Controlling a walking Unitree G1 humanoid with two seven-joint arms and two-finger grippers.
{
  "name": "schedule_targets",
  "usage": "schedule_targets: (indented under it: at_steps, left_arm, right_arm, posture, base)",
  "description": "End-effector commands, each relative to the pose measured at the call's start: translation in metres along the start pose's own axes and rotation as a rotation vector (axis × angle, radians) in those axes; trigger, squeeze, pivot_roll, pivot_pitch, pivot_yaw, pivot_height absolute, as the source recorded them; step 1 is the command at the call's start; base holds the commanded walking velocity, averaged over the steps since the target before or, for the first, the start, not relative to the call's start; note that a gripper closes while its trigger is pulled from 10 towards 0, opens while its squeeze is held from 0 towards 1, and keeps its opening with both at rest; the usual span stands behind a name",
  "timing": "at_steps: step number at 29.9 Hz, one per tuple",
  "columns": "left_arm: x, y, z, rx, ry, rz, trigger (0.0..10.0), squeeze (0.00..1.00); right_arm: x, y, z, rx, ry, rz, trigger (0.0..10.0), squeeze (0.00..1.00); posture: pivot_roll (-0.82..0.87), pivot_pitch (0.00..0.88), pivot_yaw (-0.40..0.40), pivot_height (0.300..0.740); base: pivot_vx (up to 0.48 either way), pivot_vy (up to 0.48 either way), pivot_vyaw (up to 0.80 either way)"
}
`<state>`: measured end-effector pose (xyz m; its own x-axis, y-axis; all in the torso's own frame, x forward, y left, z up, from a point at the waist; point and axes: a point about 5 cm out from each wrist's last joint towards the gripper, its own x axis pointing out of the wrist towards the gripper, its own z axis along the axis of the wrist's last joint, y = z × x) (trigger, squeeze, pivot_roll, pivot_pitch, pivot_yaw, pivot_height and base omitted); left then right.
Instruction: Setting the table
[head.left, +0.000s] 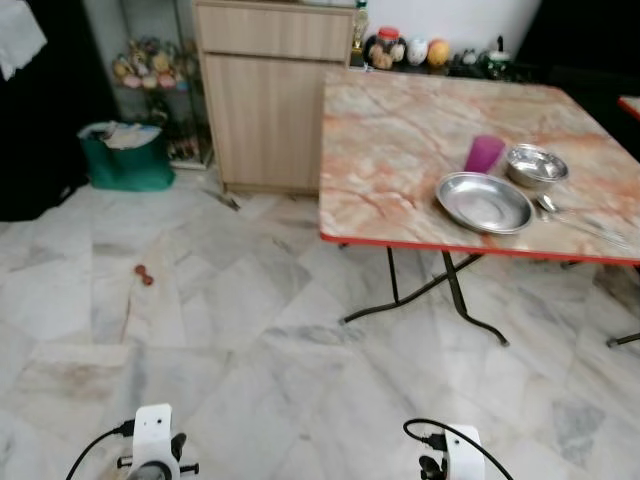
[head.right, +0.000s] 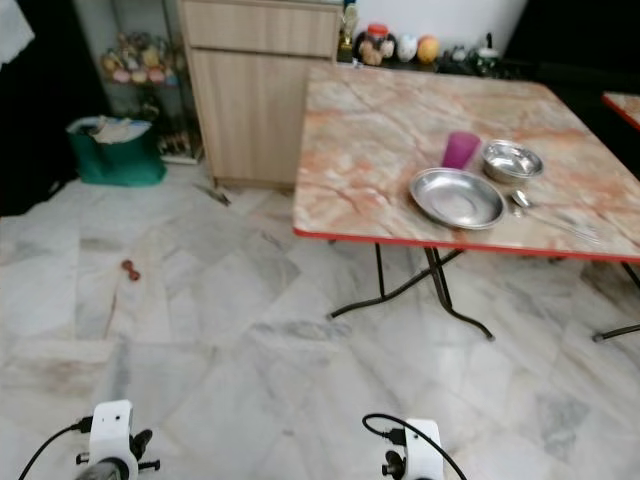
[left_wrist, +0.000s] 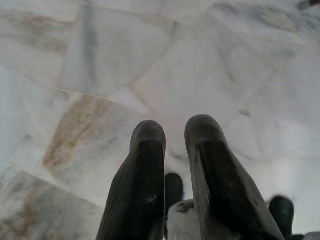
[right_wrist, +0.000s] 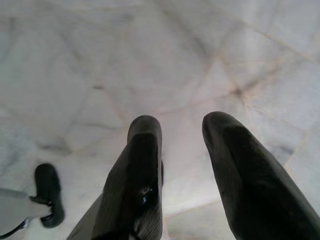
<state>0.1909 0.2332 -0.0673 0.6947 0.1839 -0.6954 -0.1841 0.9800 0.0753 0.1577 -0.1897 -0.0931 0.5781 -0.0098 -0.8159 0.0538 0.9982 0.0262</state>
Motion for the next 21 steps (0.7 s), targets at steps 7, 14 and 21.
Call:
schedule_targets:
  at_steps: [7, 14, 21]
  left_arm:
    - [-0.001, -0.005, -0.004, 0.008, 0.018, -0.022, 10.0, 0.00]
    - [0.000, -0.007, -0.003, 0.029, 0.022, -0.037, 10.0, 0.00]
    - [0.006, -0.010, 0.017, 0.018, -0.020, -0.040, 10.0, 0.00]
  right_arm:
    - [-0.001, -0.005, -0.003, 0.002, 0.004, -0.016, 10.0, 0.00]
    - [-0.001, -0.003, -0.003, -0.001, 0.006, -0.016, 10.0, 0.00]
    - [0.001, -0.002, 0.002, -0.003, 0.004, -0.026, 10.0, 0.00]
  posture:
    - [0.04, 0.000, -0.071, 0.740]
    - [0.05, 0.000, -0.061, 0.740]
    - [0.07, 0.000, -0.090, 0.740]
  base:
    - [0.000, -0.281, 0.00]
    - [0.000, -0.280, 0.00]
    - [0.000, -0.118, 0.00]
